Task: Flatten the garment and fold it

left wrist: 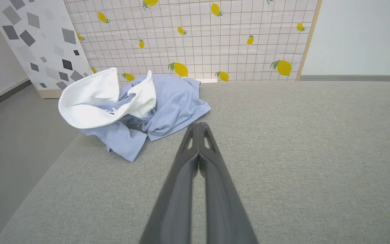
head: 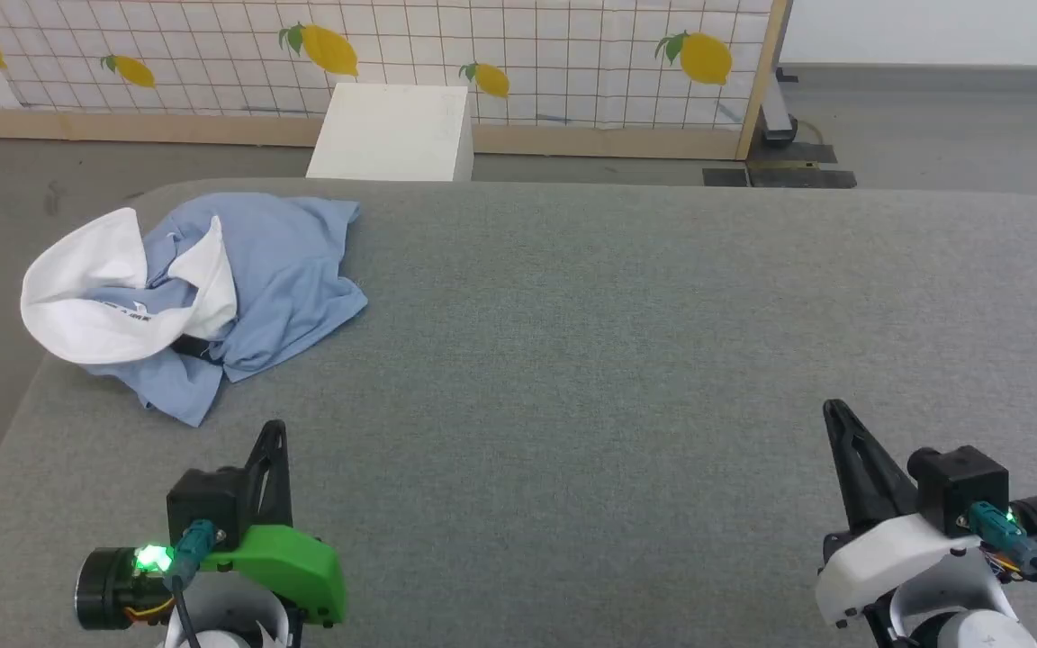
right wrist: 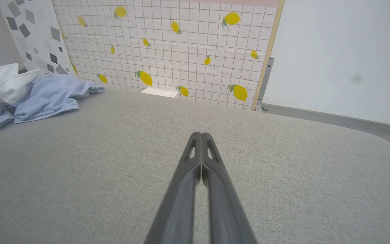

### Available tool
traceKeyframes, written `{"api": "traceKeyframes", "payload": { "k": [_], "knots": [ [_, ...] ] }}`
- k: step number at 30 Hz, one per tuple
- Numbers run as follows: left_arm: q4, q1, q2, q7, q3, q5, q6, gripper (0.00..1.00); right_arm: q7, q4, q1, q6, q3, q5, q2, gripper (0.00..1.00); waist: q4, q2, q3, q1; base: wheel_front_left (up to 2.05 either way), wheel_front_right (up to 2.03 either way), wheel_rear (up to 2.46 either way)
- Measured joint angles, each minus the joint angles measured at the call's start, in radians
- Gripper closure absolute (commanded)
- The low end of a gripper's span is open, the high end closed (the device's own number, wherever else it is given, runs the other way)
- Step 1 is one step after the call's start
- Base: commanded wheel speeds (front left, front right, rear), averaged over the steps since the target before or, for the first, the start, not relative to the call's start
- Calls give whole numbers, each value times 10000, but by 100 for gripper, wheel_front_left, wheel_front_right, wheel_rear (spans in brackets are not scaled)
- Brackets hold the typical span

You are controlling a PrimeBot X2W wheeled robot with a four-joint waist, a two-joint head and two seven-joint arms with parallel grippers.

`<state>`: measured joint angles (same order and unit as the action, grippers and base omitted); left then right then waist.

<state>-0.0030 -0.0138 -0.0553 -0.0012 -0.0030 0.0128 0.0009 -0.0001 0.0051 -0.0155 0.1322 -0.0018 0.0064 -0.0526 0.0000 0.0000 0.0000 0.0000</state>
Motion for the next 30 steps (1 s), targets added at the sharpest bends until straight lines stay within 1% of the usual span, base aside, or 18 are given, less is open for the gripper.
{"api": "traceKeyframes", "payload": {
  "k": [30],
  "knots": [
    [0, 0, 0, 0, 0, 0, 0, 100, 0, 0, 0, 0, 2, 2, 0, 100, 0, 0, 0, 1, 0, 0, 0]
  ]
}}
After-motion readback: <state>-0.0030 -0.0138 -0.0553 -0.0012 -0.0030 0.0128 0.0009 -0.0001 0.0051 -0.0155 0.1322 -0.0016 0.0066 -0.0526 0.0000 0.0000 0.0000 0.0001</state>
